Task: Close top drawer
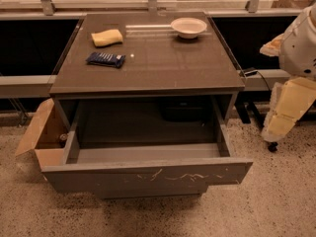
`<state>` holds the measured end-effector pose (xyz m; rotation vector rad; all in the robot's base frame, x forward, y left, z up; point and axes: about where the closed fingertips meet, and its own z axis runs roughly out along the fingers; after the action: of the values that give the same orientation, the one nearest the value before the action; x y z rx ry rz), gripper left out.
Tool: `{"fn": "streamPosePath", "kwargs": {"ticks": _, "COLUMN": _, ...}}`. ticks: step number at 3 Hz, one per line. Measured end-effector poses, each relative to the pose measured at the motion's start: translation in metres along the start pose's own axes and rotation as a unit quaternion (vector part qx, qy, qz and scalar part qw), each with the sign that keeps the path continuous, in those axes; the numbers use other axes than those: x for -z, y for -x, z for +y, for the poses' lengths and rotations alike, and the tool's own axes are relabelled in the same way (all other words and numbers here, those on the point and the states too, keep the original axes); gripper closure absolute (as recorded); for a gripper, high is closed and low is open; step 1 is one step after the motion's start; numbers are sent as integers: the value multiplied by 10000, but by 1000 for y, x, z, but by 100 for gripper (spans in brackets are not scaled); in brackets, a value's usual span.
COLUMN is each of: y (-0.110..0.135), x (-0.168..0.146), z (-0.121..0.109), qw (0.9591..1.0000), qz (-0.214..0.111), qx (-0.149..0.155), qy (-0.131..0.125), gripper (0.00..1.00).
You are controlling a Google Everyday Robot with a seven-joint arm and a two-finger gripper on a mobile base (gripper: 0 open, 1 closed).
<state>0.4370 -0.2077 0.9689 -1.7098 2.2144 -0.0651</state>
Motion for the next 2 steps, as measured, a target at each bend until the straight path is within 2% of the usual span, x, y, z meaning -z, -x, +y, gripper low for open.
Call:
{"fn": "streamPosePath", "kwargs": {"ticks": 1, "y": 9, "x": -30, "z": 18, "qw": 9992, "qz": 46, "qx": 240, "qy": 329, "gripper": 0}}
{"fn": "streamPosePath", "kwargs": {"ticks": 2, "y": 18, "x": -76, "z": 50, "qw": 9953, "qz": -121, "qx": 457, "qy": 842, "gripper": 0}}
